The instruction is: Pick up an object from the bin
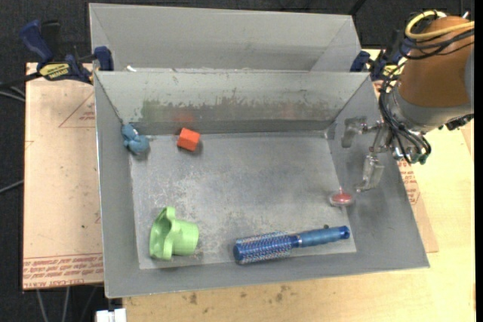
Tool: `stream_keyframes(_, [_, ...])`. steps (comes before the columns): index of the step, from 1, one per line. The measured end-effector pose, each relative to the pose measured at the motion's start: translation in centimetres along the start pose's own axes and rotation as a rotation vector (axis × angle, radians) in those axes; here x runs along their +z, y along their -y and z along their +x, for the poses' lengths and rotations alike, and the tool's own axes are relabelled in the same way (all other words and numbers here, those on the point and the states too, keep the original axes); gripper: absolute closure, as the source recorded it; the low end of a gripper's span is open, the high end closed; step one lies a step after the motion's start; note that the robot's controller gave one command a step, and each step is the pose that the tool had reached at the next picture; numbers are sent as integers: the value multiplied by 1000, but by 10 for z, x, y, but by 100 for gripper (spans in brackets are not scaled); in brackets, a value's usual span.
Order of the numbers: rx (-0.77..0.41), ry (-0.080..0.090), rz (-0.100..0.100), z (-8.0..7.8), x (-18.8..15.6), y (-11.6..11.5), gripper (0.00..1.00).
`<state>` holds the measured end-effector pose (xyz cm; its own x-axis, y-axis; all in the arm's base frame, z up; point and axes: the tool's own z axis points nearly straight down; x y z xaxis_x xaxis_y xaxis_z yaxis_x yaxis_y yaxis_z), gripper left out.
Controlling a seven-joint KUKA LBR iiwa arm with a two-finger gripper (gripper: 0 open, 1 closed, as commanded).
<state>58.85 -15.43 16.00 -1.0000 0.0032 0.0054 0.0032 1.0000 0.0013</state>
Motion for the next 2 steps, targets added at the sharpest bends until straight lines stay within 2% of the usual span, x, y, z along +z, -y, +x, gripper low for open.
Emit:
stream_keyframes(1, [-276,5,0,80,91,-90,0])
stream_keyframes(2, [-202,7,-4,102,60,-167,0])
